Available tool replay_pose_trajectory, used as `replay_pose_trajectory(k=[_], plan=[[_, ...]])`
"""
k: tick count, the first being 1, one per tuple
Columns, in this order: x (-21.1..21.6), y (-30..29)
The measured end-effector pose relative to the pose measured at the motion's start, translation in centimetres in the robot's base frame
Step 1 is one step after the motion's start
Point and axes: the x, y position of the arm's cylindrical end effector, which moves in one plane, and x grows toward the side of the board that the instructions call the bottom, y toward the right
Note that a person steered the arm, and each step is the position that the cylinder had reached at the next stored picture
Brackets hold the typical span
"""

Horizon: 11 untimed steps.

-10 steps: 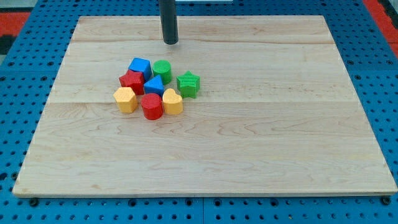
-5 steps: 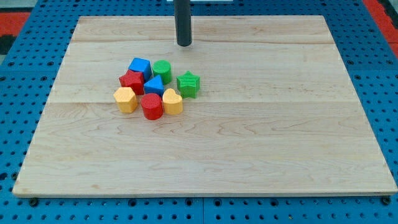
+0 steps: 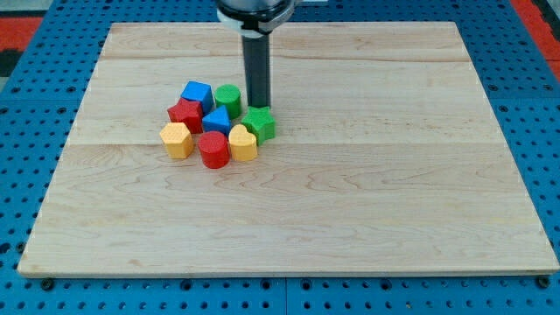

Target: Separate the yellow heart from the group of blocks

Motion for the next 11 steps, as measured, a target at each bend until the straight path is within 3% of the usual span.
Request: replay_pose_trajectory(k=[2, 4, 5, 7, 9, 10, 11], plan=[[3.3, -2.5], [4.7, 5.4], [8.0, 3.9], [9.9, -1.1], [12.7, -12.1], [13.2, -5.3], [8.5, 4.0]])
